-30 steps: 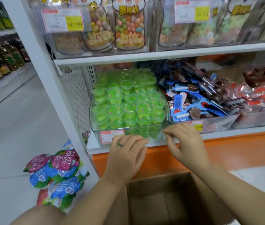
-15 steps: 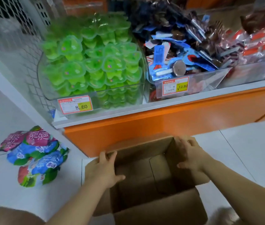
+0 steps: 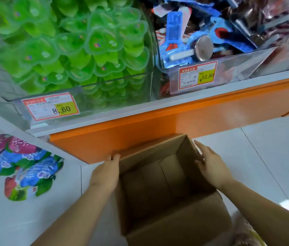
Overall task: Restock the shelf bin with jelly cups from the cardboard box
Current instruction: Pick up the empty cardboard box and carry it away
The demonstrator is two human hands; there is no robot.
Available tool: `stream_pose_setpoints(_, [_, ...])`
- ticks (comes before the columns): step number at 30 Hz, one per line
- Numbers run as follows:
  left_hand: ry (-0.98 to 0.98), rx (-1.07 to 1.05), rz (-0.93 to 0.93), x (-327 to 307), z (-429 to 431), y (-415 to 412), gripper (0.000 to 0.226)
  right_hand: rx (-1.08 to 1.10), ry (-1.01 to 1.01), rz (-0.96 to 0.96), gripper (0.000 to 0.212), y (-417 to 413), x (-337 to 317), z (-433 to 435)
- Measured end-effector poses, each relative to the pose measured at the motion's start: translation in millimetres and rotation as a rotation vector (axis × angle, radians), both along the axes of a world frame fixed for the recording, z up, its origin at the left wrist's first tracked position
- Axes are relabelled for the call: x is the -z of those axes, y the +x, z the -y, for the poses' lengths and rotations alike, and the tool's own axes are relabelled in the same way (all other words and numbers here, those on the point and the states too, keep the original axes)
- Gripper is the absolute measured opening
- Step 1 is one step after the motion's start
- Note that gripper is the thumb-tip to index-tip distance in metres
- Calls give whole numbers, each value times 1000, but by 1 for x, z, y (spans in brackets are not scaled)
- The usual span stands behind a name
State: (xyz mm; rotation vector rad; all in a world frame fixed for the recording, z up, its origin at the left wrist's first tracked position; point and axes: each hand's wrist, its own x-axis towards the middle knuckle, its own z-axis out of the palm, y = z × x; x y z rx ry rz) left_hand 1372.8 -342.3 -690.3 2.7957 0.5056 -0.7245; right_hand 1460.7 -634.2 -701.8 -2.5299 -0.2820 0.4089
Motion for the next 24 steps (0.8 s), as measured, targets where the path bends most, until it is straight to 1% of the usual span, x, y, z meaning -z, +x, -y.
stream_pose_setpoints(2, [16,4,14,-1,0,-2,53,119,-84,55,62,-7,-3,3])
stream_pose_setpoints(3, [22,8,22,1,0,-4,53,127,-180,58,64,-12,-8,5])
stream_pose_setpoints(4, [22,11,29,2,1,-6,53,90,-310,18,70,-17,-11,9])
stream_pose_setpoints(5, [13,7,37,5,1,-9,52,33,-428,-66,81,-20,-13,13])
stream_pose_setpoints(6, [-1,-3,48,8,2,-11,53,-15,-506,-179,98,-24,-12,18])
stream_pose_setpoints(7, [-14,-11,61,11,2,-14,54,-65,-524,-284,117,-28,-11,23])
stream_pose_setpoints(8, [-24,-19,77,13,3,-18,55,-107,-483,-380,133,-33,-12,26])
stream_pose_setpoints(9, [-26,-26,92,16,3,-23,57,-141,-402,-455,142,-37,-14,29])
stream_pose_setpoints(10, [-22,-31,98,17,5,-30,59,-173,-346,-512,147,-43,-17,32])
stream_pose_setpoints(11, [-16,-39,92,17,8,-38,61,-232,-344,-533,149,-52,-20,35])
stream_pose_setpoints(12, [-15,-49,84,17,10,-47,62,-307,-396,-496,147,-61,-23,36])
stream_pose_setpoints(14, [-37,-53,73,16,13,-61,64,-418,-502,-323,137,-75,-22,39])
stream_pose_setpoints(15, [-61,-51,69,14,15,-67,65,-422,-482,-294,130,-82,-20,42])
stream_pose_setpoints(16, [-83,-44,61,12,17,-71,67,-397,-424,-308,120,-86,-16,44])
stream_pose_setpoints(17, [-96,-35,49,10,19,-74,69,-376,-381,-316,102,-88,-14,47])
stream_pose_setpoints(19, [-109,-29,20,7,21,-78,71,-376,-367,-260,55,-85,-15,47])
stream_pose_setpoints(20, [-115,-29,6,5,21,-79,70,-375,-365,-224,41,-82,-19,46])
stream_pose_setpoints(21, [-123,-30,-2,4,19,-81,68,-377,-356,-193,35,-78,-22,43])
stream_pose_setpoints(24, [-138,-49,-32,-3,10,-84,64,-393,-343,-152,29,-64,-36,33])
